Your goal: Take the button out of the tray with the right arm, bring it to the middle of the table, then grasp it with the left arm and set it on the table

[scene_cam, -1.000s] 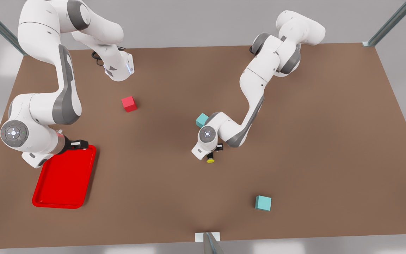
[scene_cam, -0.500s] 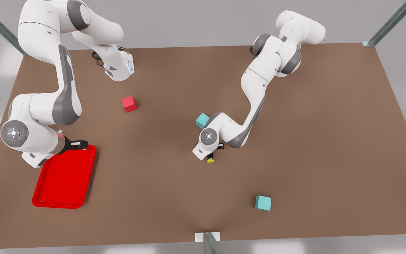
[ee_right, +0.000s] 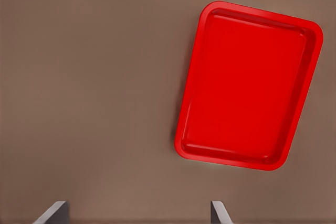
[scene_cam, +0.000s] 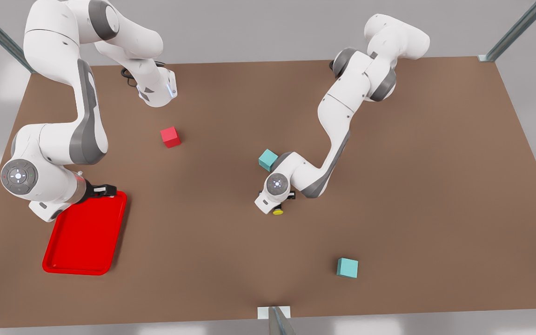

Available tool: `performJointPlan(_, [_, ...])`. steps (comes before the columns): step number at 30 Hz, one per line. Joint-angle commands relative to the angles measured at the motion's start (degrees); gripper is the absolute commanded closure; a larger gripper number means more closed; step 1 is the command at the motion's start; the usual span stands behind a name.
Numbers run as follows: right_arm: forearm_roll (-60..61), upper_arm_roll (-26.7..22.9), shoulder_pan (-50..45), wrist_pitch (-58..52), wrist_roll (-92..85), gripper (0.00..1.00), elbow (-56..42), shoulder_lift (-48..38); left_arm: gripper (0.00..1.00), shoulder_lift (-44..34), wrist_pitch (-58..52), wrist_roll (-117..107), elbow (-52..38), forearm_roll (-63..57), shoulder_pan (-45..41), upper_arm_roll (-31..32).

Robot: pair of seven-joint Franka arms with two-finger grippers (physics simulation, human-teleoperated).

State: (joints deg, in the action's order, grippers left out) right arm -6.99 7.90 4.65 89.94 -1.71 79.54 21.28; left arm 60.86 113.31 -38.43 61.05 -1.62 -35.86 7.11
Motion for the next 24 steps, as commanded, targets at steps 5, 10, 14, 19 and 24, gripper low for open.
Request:
performJointPlan(5, [0.04, 0.01, 0.01, -0.11, -0.05, 0.0, 0.0, -0.1, 0.01, 0.05, 0.59, 0.99, -0.05, -0.04, 0.0, 0.01])
performJointPlan(10, [-0.04, 0.01, 0.1, -0.02, -0.05, 0.0, -0.09, -0.1, 0.31, -0.04, 0.24, 1.08, -0.05, -0.04, 0.17, 0.01])
performJointPlan(14, [0.04, -0.08, 0.1, 0.68, -0.05, 0.0, 0.0, -0.01, 0.51, -0.3, -0.02, 1.08, 0.04, 0.04, 0.35, 0.1])
performJointPlan(19, [0.39, 0.01, 0.1, 3.05, 2.5, 0.0, 0.96, -0.1, 0.54, -0.83, -0.2, 1.07, 0.04, 1.19, 0.44, 0.1])
performJointPlan(24, [0.39, 0.01, 0.1, 3.23, 2.5, 0.0, 0.96, 0.08, 0.54, -2.32, -0.9, 0.9, 0.04, 1.54, 1.05, 0.1])
